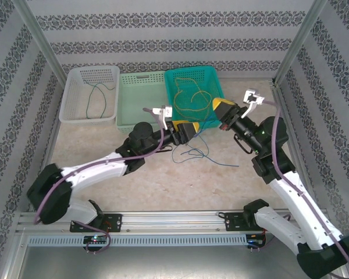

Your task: Untangle the cables

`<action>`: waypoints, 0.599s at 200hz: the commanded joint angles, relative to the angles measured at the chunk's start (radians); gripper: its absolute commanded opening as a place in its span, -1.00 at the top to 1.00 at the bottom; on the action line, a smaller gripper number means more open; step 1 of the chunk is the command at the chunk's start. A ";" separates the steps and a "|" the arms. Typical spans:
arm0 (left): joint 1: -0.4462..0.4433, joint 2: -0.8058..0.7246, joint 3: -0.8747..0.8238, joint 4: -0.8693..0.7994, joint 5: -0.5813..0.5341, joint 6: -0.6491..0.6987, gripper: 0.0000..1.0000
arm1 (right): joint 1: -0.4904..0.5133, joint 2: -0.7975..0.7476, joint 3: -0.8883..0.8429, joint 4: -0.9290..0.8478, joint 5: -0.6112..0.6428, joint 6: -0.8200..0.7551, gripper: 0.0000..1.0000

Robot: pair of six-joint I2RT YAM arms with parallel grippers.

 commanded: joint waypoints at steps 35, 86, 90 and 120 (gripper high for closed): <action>0.020 0.262 0.014 0.589 0.036 -0.572 -0.69 | 0.202 -0.010 -0.003 0.014 0.308 -0.445 1.00; 0.068 0.131 -0.031 0.420 0.034 -0.410 -0.75 | 0.228 -0.022 0.003 -0.055 0.375 -0.603 1.00; 0.070 0.110 -0.028 0.379 0.034 -0.394 -0.77 | 0.228 -0.025 0.003 -0.058 0.376 -0.608 1.00; 0.082 0.009 -0.023 0.202 0.029 -0.302 -0.84 | 0.228 -0.027 0.001 -0.065 0.387 -0.668 1.00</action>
